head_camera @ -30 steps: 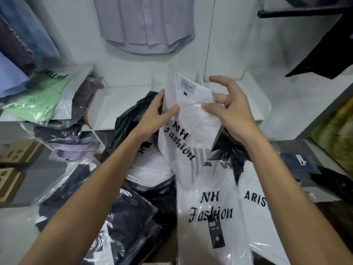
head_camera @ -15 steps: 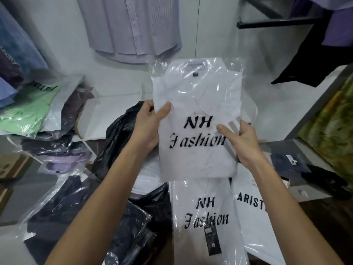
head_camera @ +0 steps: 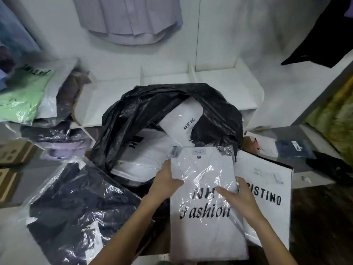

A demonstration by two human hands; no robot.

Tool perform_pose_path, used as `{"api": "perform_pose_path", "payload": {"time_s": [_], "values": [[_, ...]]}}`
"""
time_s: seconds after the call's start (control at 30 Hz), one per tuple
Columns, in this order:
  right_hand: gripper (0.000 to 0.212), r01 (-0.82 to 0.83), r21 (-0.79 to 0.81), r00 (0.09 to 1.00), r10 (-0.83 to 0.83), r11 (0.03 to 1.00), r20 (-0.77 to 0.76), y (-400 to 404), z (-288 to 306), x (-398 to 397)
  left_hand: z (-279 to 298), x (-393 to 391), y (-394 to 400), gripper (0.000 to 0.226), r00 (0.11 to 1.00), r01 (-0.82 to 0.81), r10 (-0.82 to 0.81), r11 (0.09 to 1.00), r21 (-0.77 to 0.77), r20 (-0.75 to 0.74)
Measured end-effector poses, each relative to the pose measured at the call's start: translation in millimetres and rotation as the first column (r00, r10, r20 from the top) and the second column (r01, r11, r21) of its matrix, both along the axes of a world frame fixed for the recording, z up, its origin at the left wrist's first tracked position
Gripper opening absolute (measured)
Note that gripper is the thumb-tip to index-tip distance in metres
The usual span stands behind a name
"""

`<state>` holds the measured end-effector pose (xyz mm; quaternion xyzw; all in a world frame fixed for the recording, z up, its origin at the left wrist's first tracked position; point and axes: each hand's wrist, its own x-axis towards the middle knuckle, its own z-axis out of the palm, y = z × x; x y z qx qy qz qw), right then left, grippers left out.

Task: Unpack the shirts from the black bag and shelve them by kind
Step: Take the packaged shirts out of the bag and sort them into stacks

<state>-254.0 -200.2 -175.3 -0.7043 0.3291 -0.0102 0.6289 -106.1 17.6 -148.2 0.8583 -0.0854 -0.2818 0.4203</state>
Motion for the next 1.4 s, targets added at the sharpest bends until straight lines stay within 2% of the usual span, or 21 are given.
{"api": "perform_pose_path", "payload": {"time_s": [0.07,0.17,0.27,0.33,0.43,0.5,0.57,0.63,0.67,0.73,0.77,0.8,0.83,0.9,0.93,1.07,1.17,1.27,1.4], "values": [[0.058,-0.031,-0.025,0.999,0.030,0.999,-0.040,1,-8,-8,-9,-7,2,0.068,0.998,0.021,-0.025,0.997,0.079,0.050],[0.068,0.010,-0.072,1.000,-0.011,0.997,-0.010,4,-13,-10,-13,-13,3,0.088,0.988,0.029,-0.067,0.965,0.259,0.138],[0.099,-0.005,-0.220,1.000,-0.001,0.975,-0.031,4,-17,-5,-12,-7,4,0.093,0.991,0.017,-0.054,0.960,0.278,0.126],[0.107,-0.058,-0.310,0.998,0.043,0.949,-0.054,1,-19,1,-8,0,7,0.084,0.991,0.026,-0.064,0.951,0.310,0.115],[0.095,-0.103,-0.491,0.994,0.108,0.865,-0.019,3,-18,13,5,19,14,0.041,0.983,-0.025,-0.037,0.943,0.331,0.180],[0.088,-0.135,-0.562,0.983,0.180,0.816,0.026,9,-15,25,11,39,21,0.029,0.963,-0.061,-0.030,0.944,0.324,0.269],[0.081,-0.193,-0.564,0.959,0.276,0.803,0.063,16,-12,39,10,61,28,0.047,0.931,0.071,-0.190,0.932,0.355,0.312],[0.074,-0.252,-0.551,0.931,0.356,0.795,0.087,25,-9,55,2,78,31,0.073,0.870,0.305,-0.438,0.838,0.452,0.224],[0.071,-0.274,-0.554,0.919,0.384,0.786,0.090,29,-6,64,-6,84,32,0.075,0.836,0.391,-0.528,0.767,0.509,0.154],[0.065,-0.314,-0.564,0.900,0.429,0.763,0.079,39,1,83,-17,91,30,0.067,0.768,0.460,-0.635,0.639,0.616,0.085],[0.062,-0.333,-0.567,0.891,0.449,0.753,0.074,44,4,92,-20,93,29,0.063,0.752,0.448,-0.650,0.627,0.638,0.110],[0.059,-0.344,-0.574,0.881,0.467,0.743,0.076,48,7,99,-22,96,27,0.057,0.746,0.417,-0.644,0.653,0.632,0.173],[0.056,-0.352,-0.581,0.874,0.480,0.734,0.077,52,10,106,-19,98,25,0.050,0.759,0.358,-0.599,0.711,0.605,0.255],[0.052,-0.358,-0.584,0.868,0.490,0.728,0.079,56,14,116,-7,101,22,0.036,0.810,0.180,-0.409,0.855,0.486,0.420],[0.052,-0.359,-0.573,0.869,0.488,0.737,0.084,57,16,120,2,102,19,0.032,0.818,0.108,-0.323,0.898,0.426,0.475],[0.059,-0.393,-0.441,0.878,0.472,0.807,0.082,60,26,136,47,102,17,0.031,0.809,0.013,-0.133,0.978,0.209,0.572],[0.075,-0.391,-0.372,0.892,0.446,0.842,0.071,67,33,146,82,96,22,0.029,0.816,0.009,-0.016,1.000,0.015,0.578],[0.098,-0.375,-0.266,0.899,0.418,0.888,0.129,76,42,149,114,85,19,0.028,0.825,-0.010,0.095,0.988,-0.153,0.558],[0.123,-0.438,-0.141,0.843,0.460,0.888,0.280,96,60,150,146,73,17,0.030,0.873,-0.051,0.242,0.909,-0.415,0.423]]}}
